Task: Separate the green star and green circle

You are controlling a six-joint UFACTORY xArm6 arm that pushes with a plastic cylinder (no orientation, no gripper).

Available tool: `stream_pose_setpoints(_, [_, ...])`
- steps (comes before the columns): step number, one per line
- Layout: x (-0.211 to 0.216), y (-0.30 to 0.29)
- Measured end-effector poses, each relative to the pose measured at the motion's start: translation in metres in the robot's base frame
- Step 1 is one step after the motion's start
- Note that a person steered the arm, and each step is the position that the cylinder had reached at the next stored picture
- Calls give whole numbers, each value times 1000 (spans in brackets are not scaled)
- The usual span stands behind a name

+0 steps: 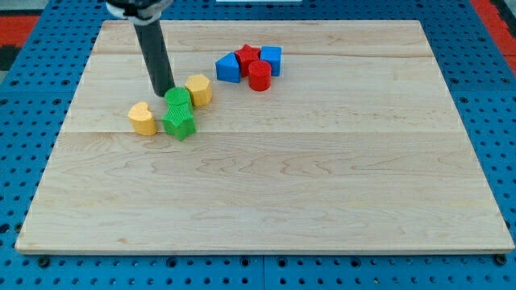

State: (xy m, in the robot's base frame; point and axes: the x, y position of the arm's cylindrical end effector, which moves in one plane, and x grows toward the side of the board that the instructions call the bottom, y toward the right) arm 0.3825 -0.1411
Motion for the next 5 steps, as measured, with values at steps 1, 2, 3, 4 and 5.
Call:
stream_pose_setpoints(1, [39, 11])
stream_pose_setpoints(2, [81, 11])
stream_pose_setpoints(3, [111, 32])
stream_pose_setpoints(4, [141, 118])
stream_pose_setpoints(5, [128, 165])
